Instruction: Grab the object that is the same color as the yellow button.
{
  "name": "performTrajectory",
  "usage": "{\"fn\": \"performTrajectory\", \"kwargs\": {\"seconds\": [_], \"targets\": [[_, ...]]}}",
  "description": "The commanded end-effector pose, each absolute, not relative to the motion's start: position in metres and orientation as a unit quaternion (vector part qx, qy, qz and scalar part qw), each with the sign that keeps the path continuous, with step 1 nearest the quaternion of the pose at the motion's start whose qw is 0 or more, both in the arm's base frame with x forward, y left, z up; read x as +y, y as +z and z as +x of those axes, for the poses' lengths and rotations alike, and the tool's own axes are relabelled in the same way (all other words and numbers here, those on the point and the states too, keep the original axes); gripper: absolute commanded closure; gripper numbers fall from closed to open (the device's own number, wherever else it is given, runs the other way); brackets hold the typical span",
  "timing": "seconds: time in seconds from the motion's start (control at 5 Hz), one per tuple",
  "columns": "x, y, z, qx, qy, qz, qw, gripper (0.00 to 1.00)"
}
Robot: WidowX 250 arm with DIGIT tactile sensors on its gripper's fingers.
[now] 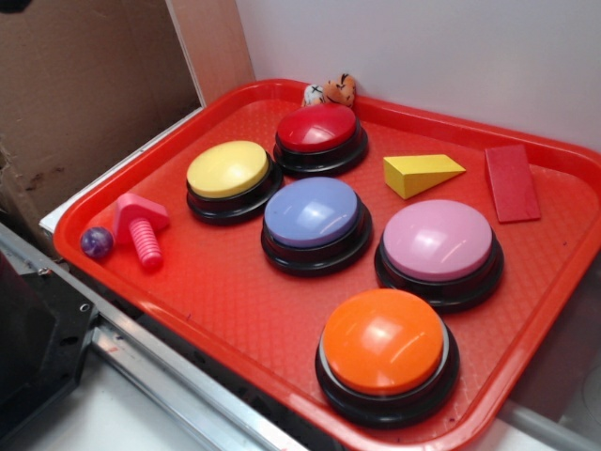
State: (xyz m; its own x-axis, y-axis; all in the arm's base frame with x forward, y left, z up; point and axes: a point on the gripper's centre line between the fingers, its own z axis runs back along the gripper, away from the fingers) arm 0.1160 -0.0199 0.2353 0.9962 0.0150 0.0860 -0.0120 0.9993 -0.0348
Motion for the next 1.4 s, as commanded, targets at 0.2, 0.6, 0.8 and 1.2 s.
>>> {"fn": "performTrajectory", "kwargs": {"seconds": [0.2, 0.6, 0.8, 1.2], "targets": [[-0.035, 0.218, 0.147, -0.086, 0.0, 0.01, 0.996, 0.0], [-0.07, 0.17, 0.216, -0.126, -0.017, -0.014, 0.992, 0.0], [-0.088, 0.139, 0.252, -0.127, 0.002, -0.01, 0.992, 0.0], [-0.117, 0.096, 0.316, -0.108, 0.015, -0.025, 0.994, 0.0]]}}
